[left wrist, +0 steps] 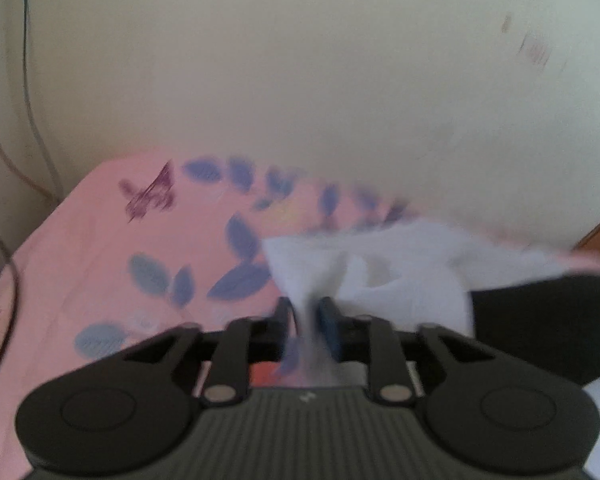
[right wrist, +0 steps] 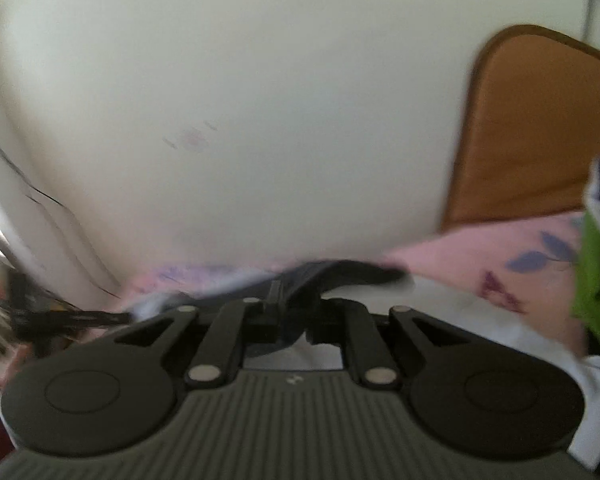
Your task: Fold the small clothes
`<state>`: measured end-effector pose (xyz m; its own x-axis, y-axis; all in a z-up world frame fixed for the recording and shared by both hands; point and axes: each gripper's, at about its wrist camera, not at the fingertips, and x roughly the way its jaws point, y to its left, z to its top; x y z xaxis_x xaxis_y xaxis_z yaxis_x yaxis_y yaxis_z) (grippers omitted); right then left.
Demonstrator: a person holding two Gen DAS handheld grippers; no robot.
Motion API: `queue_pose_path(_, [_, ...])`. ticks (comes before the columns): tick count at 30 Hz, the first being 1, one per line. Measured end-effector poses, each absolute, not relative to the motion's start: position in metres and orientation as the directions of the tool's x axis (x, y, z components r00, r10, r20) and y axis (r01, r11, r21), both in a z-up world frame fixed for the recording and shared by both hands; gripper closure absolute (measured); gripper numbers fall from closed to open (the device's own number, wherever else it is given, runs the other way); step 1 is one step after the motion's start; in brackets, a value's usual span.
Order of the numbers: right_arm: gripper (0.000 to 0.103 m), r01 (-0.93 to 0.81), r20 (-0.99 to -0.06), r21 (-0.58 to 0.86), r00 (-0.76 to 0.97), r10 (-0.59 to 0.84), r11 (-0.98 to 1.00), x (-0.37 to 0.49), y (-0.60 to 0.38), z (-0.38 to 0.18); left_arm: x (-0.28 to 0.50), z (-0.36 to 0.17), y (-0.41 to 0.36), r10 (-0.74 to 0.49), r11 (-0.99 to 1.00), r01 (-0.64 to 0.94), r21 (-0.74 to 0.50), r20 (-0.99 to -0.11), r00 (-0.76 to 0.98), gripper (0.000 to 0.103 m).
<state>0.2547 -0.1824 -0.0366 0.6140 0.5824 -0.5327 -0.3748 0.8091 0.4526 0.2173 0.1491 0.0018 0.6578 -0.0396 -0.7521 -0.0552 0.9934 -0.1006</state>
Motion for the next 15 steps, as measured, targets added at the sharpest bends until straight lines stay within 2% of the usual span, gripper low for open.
queue_pose_path(2, [0.072,-0.287,-0.696,0.335,0.567,0.441,0.897,0.265,-0.178,-0.065,0.215,-0.01,0.146,0.02,0.997,-0.066,-0.029,-0.772,0.635,0.064])
queue_pose_path(3, [0.075,-0.227,-0.771,0.278,0.527,0.358,0.933,0.269,-0.182,-0.081,0.21,-0.011,0.146,0.03,0.997,-0.07,-0.02,-0.77,0.637,0.063])
queue_pose_path(4, [0.079,-0.198,-0.775,0.297,0.522,0.357,0.934,0.265,-0.193,-0.087,0.203,-0.008,0.149,0.03,0.997,-0.07,-0.021,-0.761,0.648,0.063])
queue_pose_path(7, [0.075,-0.164,-0.672,0.426,0.602,0.432,0.89,0.236,-0.238,-0.062,0.182,0.01,0.156,0.054,0.996,-0.086,-0.009,-0.717,0.695,0.06])
queue_pose_path(9, [0.067,-0.166,-0.588,0.479,0.669,0.455,0.862,0.209,-0.271,-0.036,0.165,0.029,0.156,0.055,0.996,-0.093,-0.019,-0.681,0.73,0.057])
queue_pose_path(11, [0.059,-0.141,-0.52,0.495,0.742,0.422,0.857,0.182,-0.304,-0.015,0.151,0.046,0.153,0.008,0.995,-0.071,-0.072,-0.643,0.766,0.053])
queue_pose_path(15, [0.054,-0.024,-0.45,0.515,0.843,0.295,0.857,0.114,-0.372,0.006,0.129,0.062,0.132,-0.142,0.984,0.046,-0.174,-0.598,0.789,0.047])
